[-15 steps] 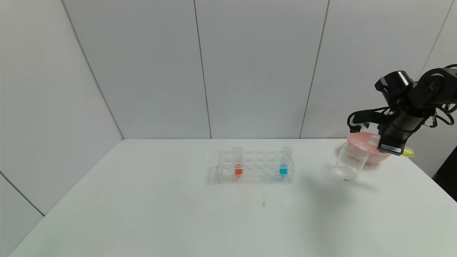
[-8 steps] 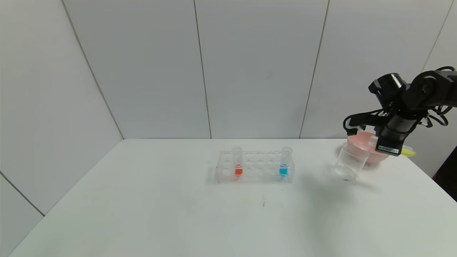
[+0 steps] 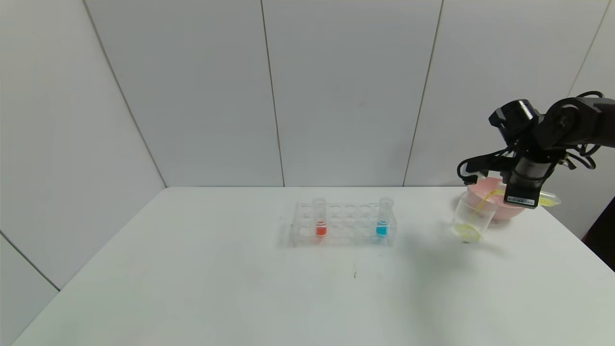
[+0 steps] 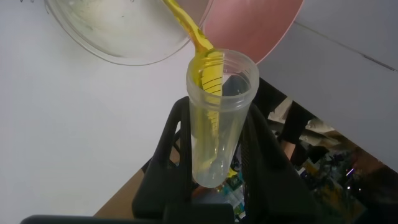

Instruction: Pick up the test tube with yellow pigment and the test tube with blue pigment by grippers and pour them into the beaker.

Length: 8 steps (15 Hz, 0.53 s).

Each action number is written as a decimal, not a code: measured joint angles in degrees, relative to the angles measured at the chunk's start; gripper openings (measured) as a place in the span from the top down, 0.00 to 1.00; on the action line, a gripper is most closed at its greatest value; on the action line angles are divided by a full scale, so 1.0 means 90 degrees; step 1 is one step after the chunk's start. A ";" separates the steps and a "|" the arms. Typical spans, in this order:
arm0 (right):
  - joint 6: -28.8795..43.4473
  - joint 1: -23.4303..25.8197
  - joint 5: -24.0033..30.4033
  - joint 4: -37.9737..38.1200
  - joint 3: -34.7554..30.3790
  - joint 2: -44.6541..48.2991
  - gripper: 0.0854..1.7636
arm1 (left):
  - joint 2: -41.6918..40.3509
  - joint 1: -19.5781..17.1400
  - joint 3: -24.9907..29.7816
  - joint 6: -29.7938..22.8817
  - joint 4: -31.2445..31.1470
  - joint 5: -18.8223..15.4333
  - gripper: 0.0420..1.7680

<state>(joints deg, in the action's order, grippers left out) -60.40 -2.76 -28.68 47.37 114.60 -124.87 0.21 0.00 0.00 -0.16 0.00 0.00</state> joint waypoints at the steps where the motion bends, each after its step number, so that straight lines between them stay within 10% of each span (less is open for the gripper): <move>1: -0.0042 -0.0018 -0.0023 -0.0015 0.0000 -0.0003 0.74 | 0.0000 0.0003 0.0000 0.0000 0.0000 0.0000 0.00; 8: -0.0340 -0.0140 -0.0349 -0.0098 0.0000 -0.0047 0.74 | 0.0000 0.0003 0.0000 0.0000 0.0000 0.0000 0.00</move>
<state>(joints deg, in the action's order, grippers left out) -63.46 -4.01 -31.83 46.49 114.60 -125.29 0.21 0.02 0.00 -0.16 0.00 0.00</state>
